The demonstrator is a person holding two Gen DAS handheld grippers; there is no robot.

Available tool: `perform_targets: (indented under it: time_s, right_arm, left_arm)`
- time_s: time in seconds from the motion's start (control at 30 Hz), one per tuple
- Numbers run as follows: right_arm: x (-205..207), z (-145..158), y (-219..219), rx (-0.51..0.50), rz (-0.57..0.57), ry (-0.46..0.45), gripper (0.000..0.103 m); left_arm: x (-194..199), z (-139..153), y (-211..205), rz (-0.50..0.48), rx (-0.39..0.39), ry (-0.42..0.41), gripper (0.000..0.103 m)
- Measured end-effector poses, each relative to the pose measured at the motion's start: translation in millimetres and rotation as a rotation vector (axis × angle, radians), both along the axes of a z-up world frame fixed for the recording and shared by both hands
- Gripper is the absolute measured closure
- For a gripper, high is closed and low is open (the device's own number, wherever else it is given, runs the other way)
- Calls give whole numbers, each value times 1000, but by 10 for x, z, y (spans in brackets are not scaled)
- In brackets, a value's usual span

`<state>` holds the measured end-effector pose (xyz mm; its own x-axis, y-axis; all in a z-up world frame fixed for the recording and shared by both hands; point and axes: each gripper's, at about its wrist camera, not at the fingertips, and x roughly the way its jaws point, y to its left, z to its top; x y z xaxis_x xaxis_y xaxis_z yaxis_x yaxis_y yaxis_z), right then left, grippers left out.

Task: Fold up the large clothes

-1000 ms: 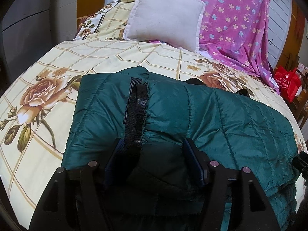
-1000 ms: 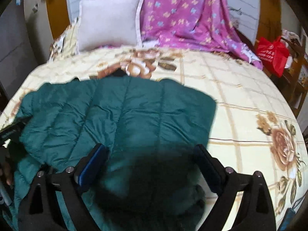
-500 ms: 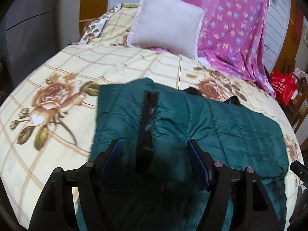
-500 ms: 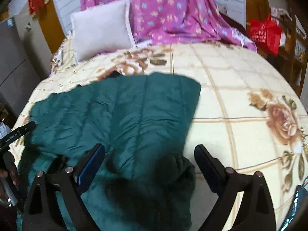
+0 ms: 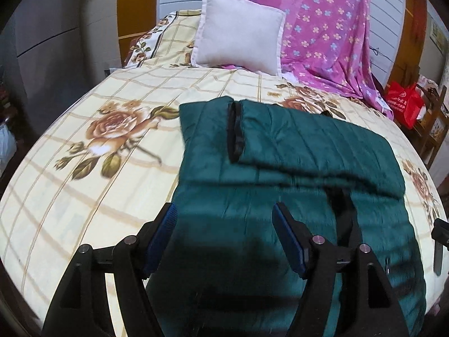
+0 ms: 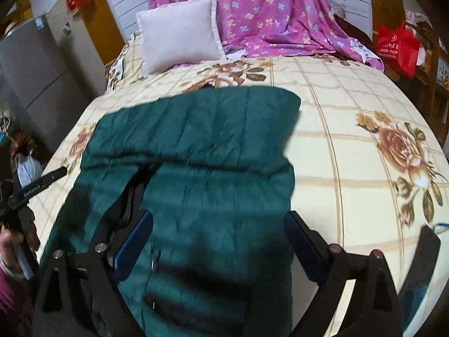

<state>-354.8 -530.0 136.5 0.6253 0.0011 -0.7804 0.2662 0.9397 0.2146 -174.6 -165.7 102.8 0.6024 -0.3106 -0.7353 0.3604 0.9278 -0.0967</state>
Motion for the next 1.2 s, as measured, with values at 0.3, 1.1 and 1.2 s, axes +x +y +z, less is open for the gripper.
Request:
perform_targets:
  time_s: [0.3,1.1,1.2]
  right_arm:
    - [-508,-94,247,3,6,23,7]
    - [-1228,-416,282,17,-43,133,7]
    - [-1261,-434,273,20,-44,137,7]
  left_arm:
    - [-486,-31,351,23,8,-4,50]
    - [-1019,-293,764,21,50,83,50]
    - [-1047,-313,790,21,48,92,50]
